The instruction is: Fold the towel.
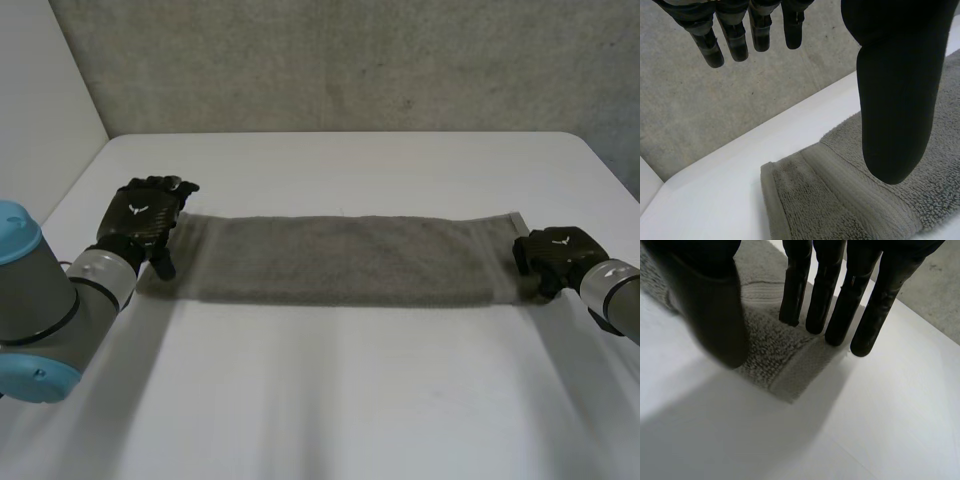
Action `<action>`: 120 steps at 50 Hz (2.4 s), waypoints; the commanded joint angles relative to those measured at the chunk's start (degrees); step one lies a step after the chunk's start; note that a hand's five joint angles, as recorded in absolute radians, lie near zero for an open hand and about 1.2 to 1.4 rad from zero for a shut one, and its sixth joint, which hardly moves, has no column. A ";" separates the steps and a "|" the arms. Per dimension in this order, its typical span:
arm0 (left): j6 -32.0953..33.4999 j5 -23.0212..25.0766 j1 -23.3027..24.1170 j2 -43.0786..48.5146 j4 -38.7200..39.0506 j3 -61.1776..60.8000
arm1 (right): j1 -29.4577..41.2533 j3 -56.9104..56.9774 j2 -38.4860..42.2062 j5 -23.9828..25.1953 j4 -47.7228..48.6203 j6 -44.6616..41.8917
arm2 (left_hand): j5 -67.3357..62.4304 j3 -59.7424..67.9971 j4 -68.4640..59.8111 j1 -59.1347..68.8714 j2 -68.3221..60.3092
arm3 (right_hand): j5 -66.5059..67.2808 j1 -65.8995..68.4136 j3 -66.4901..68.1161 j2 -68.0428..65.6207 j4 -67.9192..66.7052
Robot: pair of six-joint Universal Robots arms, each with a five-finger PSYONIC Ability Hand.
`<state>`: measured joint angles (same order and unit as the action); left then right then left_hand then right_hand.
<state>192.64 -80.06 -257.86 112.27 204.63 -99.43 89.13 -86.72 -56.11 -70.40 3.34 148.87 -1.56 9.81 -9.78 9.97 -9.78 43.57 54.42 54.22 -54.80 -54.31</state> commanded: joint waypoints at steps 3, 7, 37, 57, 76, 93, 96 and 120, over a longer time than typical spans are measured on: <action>-0.07 0.07 0.17 -0.38 -0.11 -0.76 | -2.90 2.25 0.66 -4.03 0.44 0.02 | 0.50 1.24 -1.28 1.09 -1.28 | 26.43 25.58 25.78 -25.20 -25.69; 0.02 -0.01 0.17 -0.91 -0.11 -0.85 | -5.36 2.95 0.13 -6.76 1.06 -1.56 | 0.50 1.24 -1.28 1.09 -1.28 | 26.43 25.58 25.78 -25.20 -25.69; -0.15 -0.19 0.52 -4.07 0.06 -1.20 | 38.81 18.69 4.06 -9.94 8.00 -7.18 | 0.67 1.07 -1.11 0.92 -1.11 | 26.43 25.58 25.78 -25.20 -25.69; -0.07 -0.10 1.84 -3.81 0.42 0.12 | 43.49 20.89 10.06 -7.73 8.70 -12.64 | 0.67 1.07 -1.11 0.92 -1.11 | 26.43 25.58 25.78 -25.20 -25.69; -1.29 -0.19 12.02 -2.50 0.50 5.82 | 37.08 9.20 -0.31 -4.13 8.00 -3.59 | 0.84 0.90 -0.94 0.75 -0.94 | -43.57 -44.42 -44.22 44.80 44.31; -4.11 -8.00 21.70 15.95 -2.56 17.51 | 20.20 -9.52 -7.96 -5.27 8.61 4.15 | 0.16 1.58 -1.62 1.42 -1.62 | -39.31 -40.16 -39.96 40.54 40.05; -4.37 -8.89 21.53 16.84 -4.41 18.48 | 20.12 -9.26 -5.25 -5.36 9.05 3.97 | 0.16 1.58 -1.61 1.42 -1.61 | -33.10 -33.95 -33.75 34.33 33.84; -4.64 -9.85 17.41 -0.01 -5.04 12.78 | 36.25 2.23 -3.58 -16.96 17.05 -21.32 | 0.84 0.90 -0.94 0.75 -0.94 | 26.43 25.58 25.78 -25.20 -25.69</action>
<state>187.97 -89.48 -237.26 118.08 199.24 -84.85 114.15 -90.15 -61.39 -88.12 18.75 134.65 -1.60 9.82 -9.78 9.97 -9.78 66.45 74.72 76.55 -73.04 -76.56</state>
